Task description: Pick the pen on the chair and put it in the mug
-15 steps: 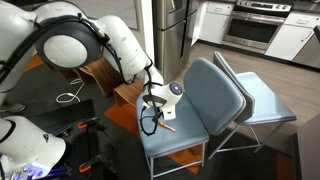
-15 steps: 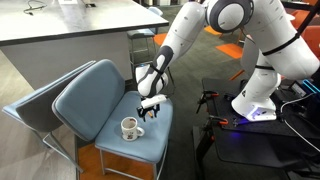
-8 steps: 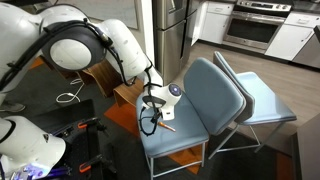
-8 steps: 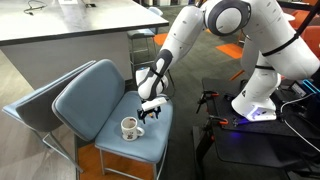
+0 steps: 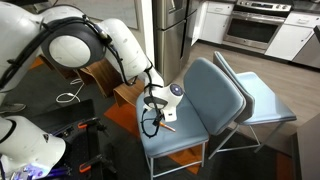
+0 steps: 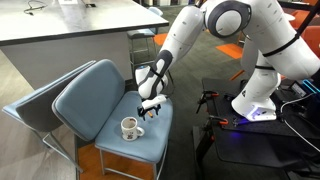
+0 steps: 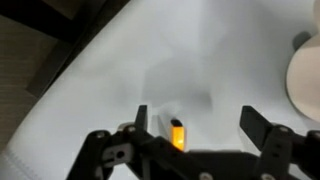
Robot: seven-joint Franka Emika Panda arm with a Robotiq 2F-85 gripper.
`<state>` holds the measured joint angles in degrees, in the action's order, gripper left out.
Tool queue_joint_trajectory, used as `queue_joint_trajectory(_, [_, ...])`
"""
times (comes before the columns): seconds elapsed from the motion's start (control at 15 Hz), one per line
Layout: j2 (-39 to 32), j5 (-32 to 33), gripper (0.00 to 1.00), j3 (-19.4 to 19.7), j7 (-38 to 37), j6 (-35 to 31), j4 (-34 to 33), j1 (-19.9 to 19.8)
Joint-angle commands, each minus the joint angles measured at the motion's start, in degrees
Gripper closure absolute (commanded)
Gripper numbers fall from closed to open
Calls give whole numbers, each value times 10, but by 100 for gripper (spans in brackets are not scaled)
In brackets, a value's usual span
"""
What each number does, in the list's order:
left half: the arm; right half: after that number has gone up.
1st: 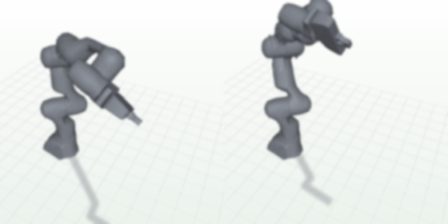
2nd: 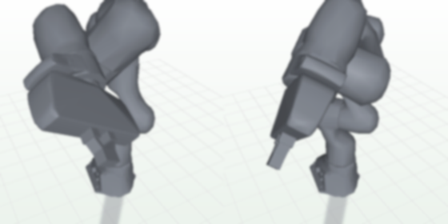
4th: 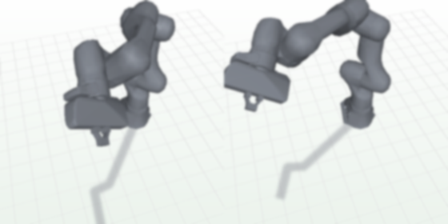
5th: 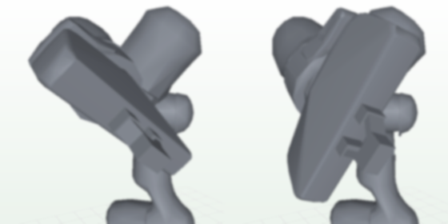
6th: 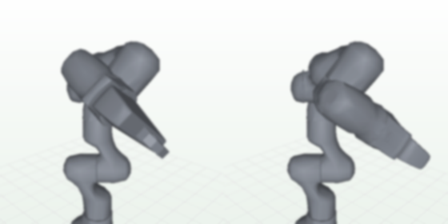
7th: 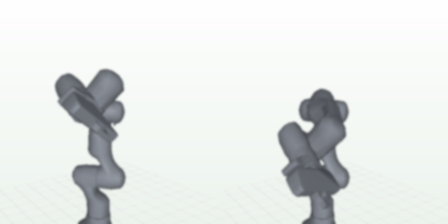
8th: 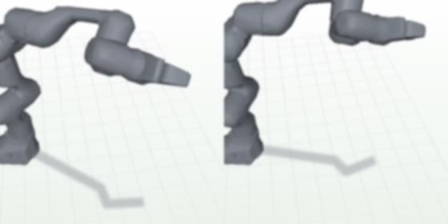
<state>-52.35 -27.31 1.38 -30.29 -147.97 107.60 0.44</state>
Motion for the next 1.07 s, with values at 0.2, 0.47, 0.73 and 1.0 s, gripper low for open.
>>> queue_joint_trajectory(0.2, [-29, 38, 0, 41, -35, 17, -32, 32])
queue_joint_trajectory(0.47, [-52, 31, 41, 36, -41, 13, -46, 37])
queue_joint_trajectory(0.73, [-39, 35, 71, 58, -93, 5, -33, 69])
queue_joint_trajectory(1.0, [-19, 50, 100, 81, -136, 2, -16, 107])
